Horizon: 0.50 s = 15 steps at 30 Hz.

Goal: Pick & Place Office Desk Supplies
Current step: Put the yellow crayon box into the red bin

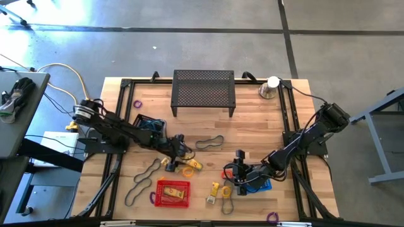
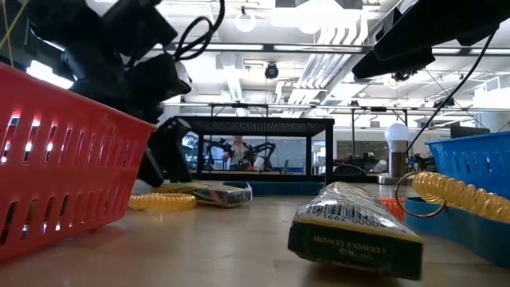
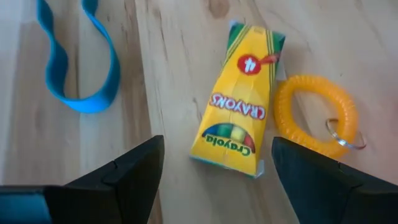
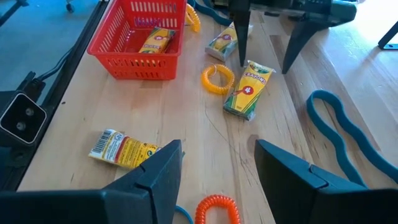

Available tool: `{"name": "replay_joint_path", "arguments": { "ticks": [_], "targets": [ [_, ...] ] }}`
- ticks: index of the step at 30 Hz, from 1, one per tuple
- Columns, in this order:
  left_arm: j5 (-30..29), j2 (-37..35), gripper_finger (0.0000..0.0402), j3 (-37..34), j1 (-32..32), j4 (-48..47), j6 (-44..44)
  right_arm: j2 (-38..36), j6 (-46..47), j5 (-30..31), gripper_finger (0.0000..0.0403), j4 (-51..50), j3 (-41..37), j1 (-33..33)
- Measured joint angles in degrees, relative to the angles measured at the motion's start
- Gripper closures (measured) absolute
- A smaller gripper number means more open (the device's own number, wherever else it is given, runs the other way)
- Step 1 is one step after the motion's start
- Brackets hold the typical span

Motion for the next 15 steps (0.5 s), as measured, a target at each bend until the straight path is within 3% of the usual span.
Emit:
{"name": "replay_joint_path", "arguments": {
  "ticks": [15],
  "targets": [
    [0.28,5.87,0.0118,0.07,0.04,6.56,0.8,0.0,-0.02,0.15,0.0211,0.03,0.0,0.0]
  ]
}}
